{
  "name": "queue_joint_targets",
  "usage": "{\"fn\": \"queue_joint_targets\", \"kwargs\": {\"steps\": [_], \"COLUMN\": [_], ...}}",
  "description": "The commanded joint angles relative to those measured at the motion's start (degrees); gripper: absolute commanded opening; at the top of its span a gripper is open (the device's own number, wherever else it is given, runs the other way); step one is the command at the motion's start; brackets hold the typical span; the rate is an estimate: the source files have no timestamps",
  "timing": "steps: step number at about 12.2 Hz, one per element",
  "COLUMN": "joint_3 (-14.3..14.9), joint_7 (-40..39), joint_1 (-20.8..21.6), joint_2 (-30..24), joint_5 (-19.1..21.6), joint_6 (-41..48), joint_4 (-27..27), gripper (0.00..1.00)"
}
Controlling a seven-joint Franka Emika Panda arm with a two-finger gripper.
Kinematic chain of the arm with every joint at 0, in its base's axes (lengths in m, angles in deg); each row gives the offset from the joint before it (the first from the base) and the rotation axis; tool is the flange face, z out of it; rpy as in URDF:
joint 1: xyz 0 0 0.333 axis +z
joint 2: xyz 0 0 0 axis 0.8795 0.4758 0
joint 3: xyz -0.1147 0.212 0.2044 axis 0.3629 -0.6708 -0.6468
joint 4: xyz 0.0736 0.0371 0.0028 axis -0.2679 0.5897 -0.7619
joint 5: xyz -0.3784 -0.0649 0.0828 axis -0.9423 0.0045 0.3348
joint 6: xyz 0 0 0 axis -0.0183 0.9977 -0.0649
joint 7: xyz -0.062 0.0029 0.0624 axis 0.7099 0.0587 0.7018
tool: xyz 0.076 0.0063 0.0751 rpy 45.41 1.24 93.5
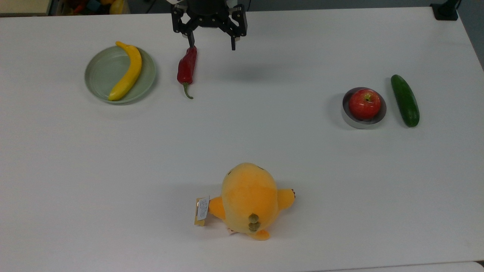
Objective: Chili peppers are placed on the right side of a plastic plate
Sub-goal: 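Move the gripper down over the red chili pepper beside the plate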
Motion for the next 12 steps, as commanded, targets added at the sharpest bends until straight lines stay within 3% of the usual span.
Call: {"fn": "queue_joint_targets", "kwargs": {"steps": [1,5,7,10,12], "joint_3": [-0.7,0.0,2.0,5.7,5.8], "joint_7": [-1.6,-4.4,-5.0,-4.9,-4.9], "joint_1": [-3.2,-5.0,-5.0,-4.8,-5.1], "joint_2": [-7.6,-7.4,-6.1,-2.8,0.1], "joint_5": [1.1,-1.7,-3.7,-3.7,-3.8], "joint_6": [-2.5,-2.6,-3.7,-4.4,-5.4], "joint_4": [10.6,16.4,18.9,19.4,19.3], "gripper": [1.00,1.00,1.00,1.00,1.00]}}
